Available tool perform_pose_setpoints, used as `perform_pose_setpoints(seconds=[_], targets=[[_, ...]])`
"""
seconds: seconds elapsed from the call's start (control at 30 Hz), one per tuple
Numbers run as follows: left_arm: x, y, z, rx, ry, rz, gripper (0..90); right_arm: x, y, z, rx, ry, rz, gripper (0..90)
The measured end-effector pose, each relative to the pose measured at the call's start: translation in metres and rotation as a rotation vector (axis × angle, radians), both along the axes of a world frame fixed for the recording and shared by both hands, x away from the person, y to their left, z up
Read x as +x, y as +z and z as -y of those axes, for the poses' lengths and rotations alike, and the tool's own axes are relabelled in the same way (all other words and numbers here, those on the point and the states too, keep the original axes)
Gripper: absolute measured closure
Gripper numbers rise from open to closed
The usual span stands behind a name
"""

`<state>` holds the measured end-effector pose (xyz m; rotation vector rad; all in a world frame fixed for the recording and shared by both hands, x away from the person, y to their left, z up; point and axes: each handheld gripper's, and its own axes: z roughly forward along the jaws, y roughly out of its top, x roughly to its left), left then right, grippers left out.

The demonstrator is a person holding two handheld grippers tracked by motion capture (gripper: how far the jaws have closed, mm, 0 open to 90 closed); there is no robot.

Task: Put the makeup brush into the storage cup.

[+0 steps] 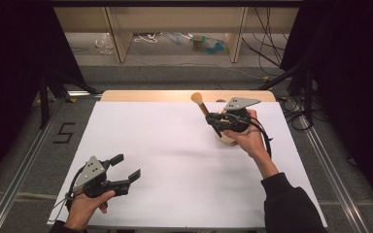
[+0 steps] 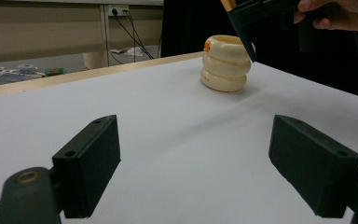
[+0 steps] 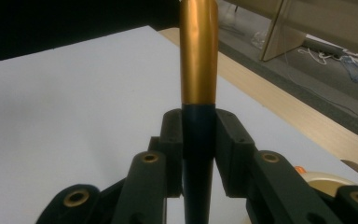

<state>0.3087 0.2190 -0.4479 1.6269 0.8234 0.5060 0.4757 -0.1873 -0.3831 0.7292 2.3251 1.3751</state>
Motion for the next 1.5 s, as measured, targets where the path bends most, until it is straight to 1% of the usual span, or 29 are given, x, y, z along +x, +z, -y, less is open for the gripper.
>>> perform_pose_setpoints(seconds=[0.07,0.13,0.2,0.23,0.27,0.3,0.33,0.4,0.43,0.53,0.57,0.6,0.67,0.73,0.77,0.8,0.83,1.0,1.03,1.1,1.13,1.23,1.3,1.43,1.47,1.5], targets=[[0.0,0.0,0.0,0.001,0.0,-0.001,16.4,0.0,0.002,0.003,0.018,-0.016,0.009,74.6],[0.0,0.0,0.0,0.0,0.001,0.0,16.4,0.001,0.003,0.005,0.047,-0.018,0.012,74.6],[0.0,0.0,0.0,0.001,0.0,-0.001,16.4,0.001,0.005,0.008,0.06,-0.029,0.017,74.6],[0.0,0.0,0.0,0.0,0.0,-0.001,16.4,0.001,0.006,0.009,0.08,-0.034,0.023,74.6],[0.0,0.0,0.0,0.001,0.0,-0.001,16.4,0.001,0.007,0.011,0.082,-0.035,0.021,74.6],[0.0,0.0,0.0,0.001,0.0,0.0,16.4,0.002,0.007,0.011,0.095,-0.04,0.028,74.6],[0.0,0.0,0.0,0.001,0.0,0.0,16.4,0.002,0.008,0.013,0.092,-0.047,0.027,74.6],[0.0,0.0,0.0,0.001,0.0,-0.001,16.4,0.003,0.008,0.015,0.114,-0.048,0.025,74.6],[0.0,0.0,0.0,0.0,0.0,-0.001,16.4,0.003,0.008,0.017,0.109,-0.063,0.037,74.6],[0.0,0.0,0.0,0.0,0.0,-0.001,16.4,0.004,0.01,0.02,0.127,-0.07,0.035,74.6],[0.0,0.0,0.0,0.0,0.0,-0.001,16.4,0.004,0.01,0.021,0.135,-0.073,0.045,74.6],[0.0,0.0,0.0,-0.001,0.0,-0.001,16.4,0.004,0.011,0.023,0.128,-0.081,0.04,74.6],[0.0,0.0,0.0,0.0,0.0,-0.003,16.4,0.005,0.012,0.024,0.135,-0.09,0.047,74.6],[0.0,0.0,0.001,0.0,0.0,-0.003,16.4,0.007,0.012,0.026,0.139,-0.1,0.074,74.6],[0.0,0.0,0.001,-0.001,0.0,-0.003,16.4,0.007,0.012,0.027,0.143,-0.105,0.056,74.6],[0.0,0.0,0.0,0.0,0.0,-0.003,16.4,0.008,0.012,0.028,0.145,-0.106,0.06,74.6],[0.0,0.0,0.0,0.0,0.0,-0.002,16.4,0.009,0.013,0.03,0.148,-0.112,0.082,74.6],[0.0,-0.001,0.001,0.0,0.001,-0.005,16.4,0.012,0.015,0.036,0.164,-0.136,0.092,74.6],[0.0,-0.001,0.001,0.0,0.002,-0.005,16.4,0.013,0.015,0.037,0.17,-0.133,0.097,74.6],[0.0,-0.001,0.001,0.001,0.002,-0.005,16.4,0.013,0.017,0.039,0.166,-0.142,0.101,74.6],[0.0,-0.001,0.001,0.0,0.002,-0.005,16.4,0.013,0.017,0.039,0.17,-0.146,0.109,74.6],[0.0,-0.001,0.001,0.0,0.001,-0.004,16.4,0.015,0.018,0.042,0.17,-0.156,0.107,74.6],[0.0,-0.001,0.001,0.001,0.002,-0.005,16.4,0.016,0.018,0.043,0.176,-0.162,0.118,74.6],[0.0,-0.001,0.001,0.002,0.002,-0.005,16.4,0.019,0.017,0.047,0.185,-0.18,0.115,74.6],[0.0,-0.001,0.001,0.001,0.002,-0.005,16.4,0.02,0.017,0.047,0.189,-0.19,0.121,74.6],[0.0,-0.001,0.001,0.001,0.002,-0.005,16.4,0.021,0.017,0.049,0.189,-0.186,0.111,74.6]])
